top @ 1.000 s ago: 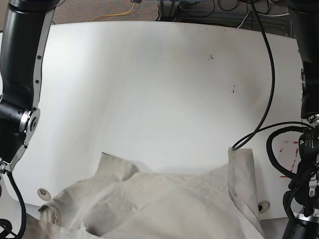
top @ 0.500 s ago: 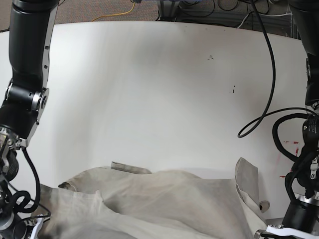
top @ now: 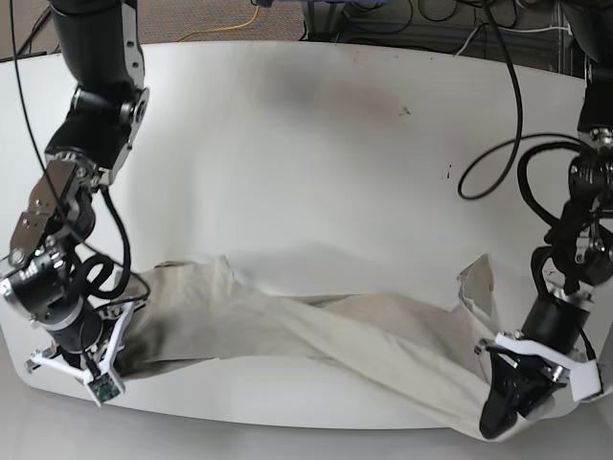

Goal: Layout the t-shirt on the table in an organized manner, then fold the t-shirt properly
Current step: 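Lift the shirt with both grippers and stretch it between them, then swing the stretched shirt up and lay it flat with both grippers, then release the shirt and lower both grippers onto its side edges, then grasp the shirt edges with both grippers and pull them apart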

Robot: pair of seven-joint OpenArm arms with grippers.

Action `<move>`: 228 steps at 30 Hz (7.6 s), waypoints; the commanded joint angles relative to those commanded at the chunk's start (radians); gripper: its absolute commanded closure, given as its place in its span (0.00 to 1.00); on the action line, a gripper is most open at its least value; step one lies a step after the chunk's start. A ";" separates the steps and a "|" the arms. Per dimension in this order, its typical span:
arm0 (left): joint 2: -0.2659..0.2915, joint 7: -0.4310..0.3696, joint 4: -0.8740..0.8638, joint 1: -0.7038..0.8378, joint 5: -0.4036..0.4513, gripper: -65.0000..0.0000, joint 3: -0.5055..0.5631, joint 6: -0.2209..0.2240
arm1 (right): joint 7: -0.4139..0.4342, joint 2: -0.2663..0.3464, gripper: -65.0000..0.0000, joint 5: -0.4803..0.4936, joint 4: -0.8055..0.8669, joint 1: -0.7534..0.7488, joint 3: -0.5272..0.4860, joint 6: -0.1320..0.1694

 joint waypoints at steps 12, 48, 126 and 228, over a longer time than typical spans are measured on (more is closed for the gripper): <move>0.002 0.000 0.064 0.439 0.000 0.99 -0.032 0.086 | -0.017 -0.078 0.99 0.000 0.058 -0.333 0.018 0.000; -0.117 0.000 0.075 1.293 -0.002 0.99 -0.193 0.081 | -0.039 -0.091 0.99 -0.002 0.075 -0.769 0.020 0.000; 0.384 0.256 -0.827 0.094 0.783 0.35 -0.114 -0.115 | 0.578 -0.144 0.96 -0.002 -1.143 0.015 0.068 0.000; 0.256 0.146 -0.928 0.109 1.123 0.84 -0.334 -0.292 | 0.241 -0.178 0.96 0.009 -0.532 -0.245 0.072 0.000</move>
